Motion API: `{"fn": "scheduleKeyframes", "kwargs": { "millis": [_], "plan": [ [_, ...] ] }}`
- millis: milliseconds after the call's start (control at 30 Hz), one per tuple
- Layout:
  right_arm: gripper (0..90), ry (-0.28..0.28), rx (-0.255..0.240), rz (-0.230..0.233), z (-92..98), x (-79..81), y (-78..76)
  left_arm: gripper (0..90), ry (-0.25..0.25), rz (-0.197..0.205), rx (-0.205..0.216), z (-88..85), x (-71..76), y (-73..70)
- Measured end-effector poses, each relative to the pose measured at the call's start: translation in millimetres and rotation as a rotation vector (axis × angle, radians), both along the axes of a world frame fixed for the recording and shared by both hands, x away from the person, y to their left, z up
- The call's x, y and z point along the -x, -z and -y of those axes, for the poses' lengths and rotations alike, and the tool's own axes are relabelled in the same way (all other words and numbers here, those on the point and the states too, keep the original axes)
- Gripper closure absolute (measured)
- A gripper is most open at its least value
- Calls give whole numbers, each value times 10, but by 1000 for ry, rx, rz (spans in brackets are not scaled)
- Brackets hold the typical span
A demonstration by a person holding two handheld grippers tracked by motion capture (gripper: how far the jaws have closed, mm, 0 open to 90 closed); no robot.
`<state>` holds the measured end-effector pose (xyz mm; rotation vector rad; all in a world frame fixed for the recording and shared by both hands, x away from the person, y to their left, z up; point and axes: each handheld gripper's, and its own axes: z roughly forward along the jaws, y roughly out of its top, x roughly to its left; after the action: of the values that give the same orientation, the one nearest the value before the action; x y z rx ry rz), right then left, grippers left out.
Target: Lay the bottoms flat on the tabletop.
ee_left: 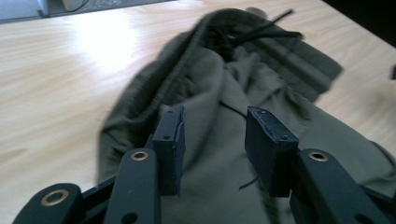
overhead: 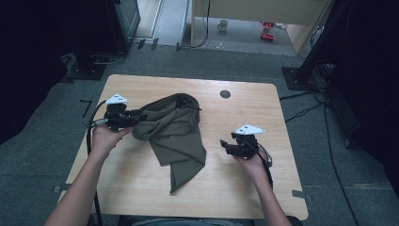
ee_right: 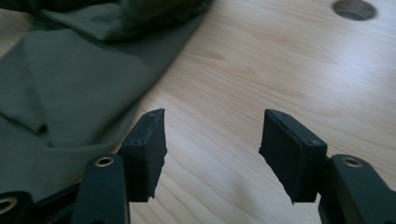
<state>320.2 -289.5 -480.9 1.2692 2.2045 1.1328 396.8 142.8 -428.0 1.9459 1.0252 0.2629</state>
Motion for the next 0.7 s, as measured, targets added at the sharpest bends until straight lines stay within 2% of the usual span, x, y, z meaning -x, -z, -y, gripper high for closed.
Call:
{"fn": "scheduleKeyframes", "kwargs": {
  "millis": [167, 233, 367, 433, 533, 600, 633, 700],
  "plan": [
    [409, -69, -12, -1, -274, -8, -65, 545, 46, -13, -15, 108, 170, 36],
    [414, -100, -12, 3, -377, -7, -88, 533, 59, 1, -20, 146, 225, 45],
    [420, -161, -18, 1, -609, -22, -111, 514, 71, 8, 4, 196, 304, 106],
    [420, -190, -11, 2, -715, -34, -107, 483, 82, 20, -15, 231, 329, 169],
    [419, -230, -25, -8, -914, -44, -63, 445, 83, 27, -33, 278, 337, 291],
    [413, -263, -29, -22, -1096, -46, 45, 454, 85, 16, -49, 299, 317, 362],
    [413, -263, -29, -22, -1096, -46, 45, 454, 85, 16, -57, 306, 309, 389],
    [405, -278, -2, -33, -1179, -48, 122, 462, 80, 14, -79, 317, 285, 453]
  ]
}}
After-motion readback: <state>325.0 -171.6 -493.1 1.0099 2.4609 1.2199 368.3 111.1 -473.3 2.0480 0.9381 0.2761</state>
